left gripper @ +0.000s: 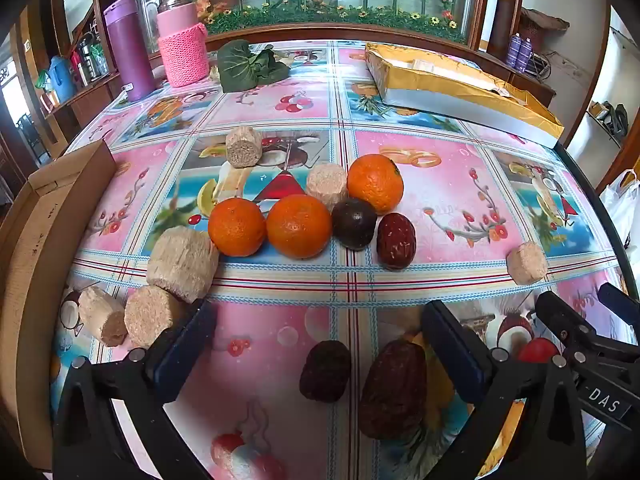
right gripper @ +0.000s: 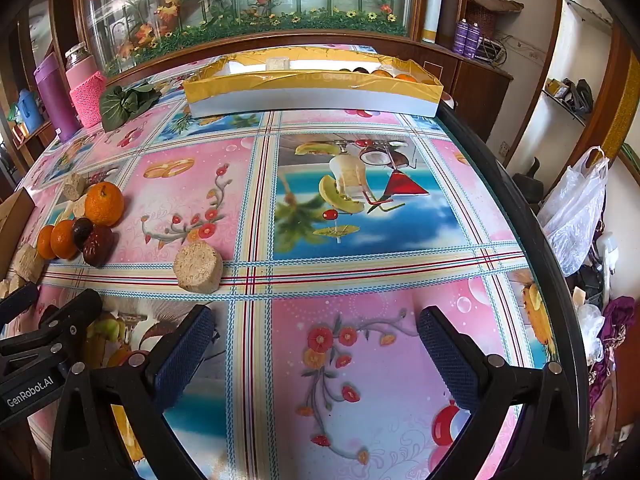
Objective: Organize fruits
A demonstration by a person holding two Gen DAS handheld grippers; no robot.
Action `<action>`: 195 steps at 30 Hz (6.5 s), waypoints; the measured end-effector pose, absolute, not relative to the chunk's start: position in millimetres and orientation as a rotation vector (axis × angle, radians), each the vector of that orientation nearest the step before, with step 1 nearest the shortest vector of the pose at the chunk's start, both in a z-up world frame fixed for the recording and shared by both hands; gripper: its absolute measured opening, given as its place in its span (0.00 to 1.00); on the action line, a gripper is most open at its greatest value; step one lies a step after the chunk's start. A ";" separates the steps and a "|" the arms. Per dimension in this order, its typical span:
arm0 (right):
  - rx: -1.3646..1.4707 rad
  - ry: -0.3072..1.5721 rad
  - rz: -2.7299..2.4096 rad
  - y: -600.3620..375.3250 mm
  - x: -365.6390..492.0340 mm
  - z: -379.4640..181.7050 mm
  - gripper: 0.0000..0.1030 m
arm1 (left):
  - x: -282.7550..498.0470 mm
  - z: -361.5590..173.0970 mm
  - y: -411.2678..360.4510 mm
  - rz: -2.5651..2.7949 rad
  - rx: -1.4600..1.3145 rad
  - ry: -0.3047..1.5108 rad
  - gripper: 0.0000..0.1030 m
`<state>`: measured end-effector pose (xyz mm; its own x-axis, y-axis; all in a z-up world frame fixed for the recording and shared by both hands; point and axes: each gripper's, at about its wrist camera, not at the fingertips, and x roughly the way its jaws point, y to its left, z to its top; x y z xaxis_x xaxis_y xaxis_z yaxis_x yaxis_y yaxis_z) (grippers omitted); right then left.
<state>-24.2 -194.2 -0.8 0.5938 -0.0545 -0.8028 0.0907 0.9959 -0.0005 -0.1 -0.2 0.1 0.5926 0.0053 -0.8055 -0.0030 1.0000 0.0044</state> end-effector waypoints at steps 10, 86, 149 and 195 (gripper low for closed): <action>0.045 0.932 -0.083 -194.3 -24.2 -0.7 0.99 | 0.0 0.0 0.0 0.002 -0.002 0.940 1.00; 0.078 0.637 -0.104 -85.3 -161.7 77.9 0.99 | -134.2 100.9 106.0 -0.073 -0.014 0.663 0.84; 0.171 0.886 0.084 -129.6 -69.5 23.0 0.95 | -13.2 14.4 97.3 -0.362 0.104 0.993 0.31; 0.061 0.794 0.389 -10.1 -69.5 104.8 0.32 | -66.8 102.3 255.4 -0.129 -0.117 0.806 0.28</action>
<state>-69.5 -10.1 104.8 0.6343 0.3628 -0.6827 -0.3172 0.9274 0.1982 -66.8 255.4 102.3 0.6853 -0.1599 -0.7105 0.0707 0.9856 -0.1537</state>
